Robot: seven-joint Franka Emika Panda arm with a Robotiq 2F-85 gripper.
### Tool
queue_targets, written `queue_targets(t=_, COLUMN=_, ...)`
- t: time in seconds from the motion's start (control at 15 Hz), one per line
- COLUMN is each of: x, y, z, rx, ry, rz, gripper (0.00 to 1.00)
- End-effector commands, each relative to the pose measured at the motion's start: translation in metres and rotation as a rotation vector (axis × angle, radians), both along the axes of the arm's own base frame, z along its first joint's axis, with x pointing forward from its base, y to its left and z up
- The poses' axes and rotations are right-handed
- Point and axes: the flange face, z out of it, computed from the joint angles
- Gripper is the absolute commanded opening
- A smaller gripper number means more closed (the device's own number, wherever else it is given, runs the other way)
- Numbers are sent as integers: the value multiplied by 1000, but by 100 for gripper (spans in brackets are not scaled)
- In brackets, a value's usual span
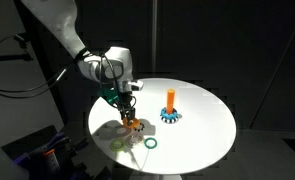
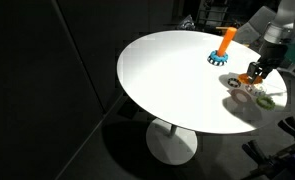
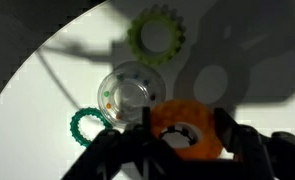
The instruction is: Remove the orange circular object from the wooden object
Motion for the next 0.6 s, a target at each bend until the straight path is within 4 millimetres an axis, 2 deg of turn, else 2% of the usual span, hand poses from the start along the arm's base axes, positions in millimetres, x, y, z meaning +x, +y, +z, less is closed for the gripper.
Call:
queue_targets(t=0.0, x=-1, y=-1, z=-3, rx=-20, ry=5, rz=7, gripper=64)
queue_targets(t=0.13, x=-1, y=-1, z=-5, rx=-21, ry=9, rz=7, gripper=68)
queue_targets(t=0.2, x=-1, y=-1, z=-6, rx=-22, ry=10, rz=8, gripper=75)
queue_targets(t=0.27, x=-1, y=-1, z=-6, rx=-22, ry=11, rz=8, gripper=88)
queue_targets(t=0.33, x=-2, y=-1, z=-7, rx=-23, ry=13, rz=8, gripper=96)
queue_targets(t=0.4, x=-2, y=-2, z=-7, rx=-23, ry=15, rz=8, gripper=100)
queue_targets(t=0.53, x=-1, y=-2, z=-5, rx=-19, ry=19, rz=4, gripper=100)
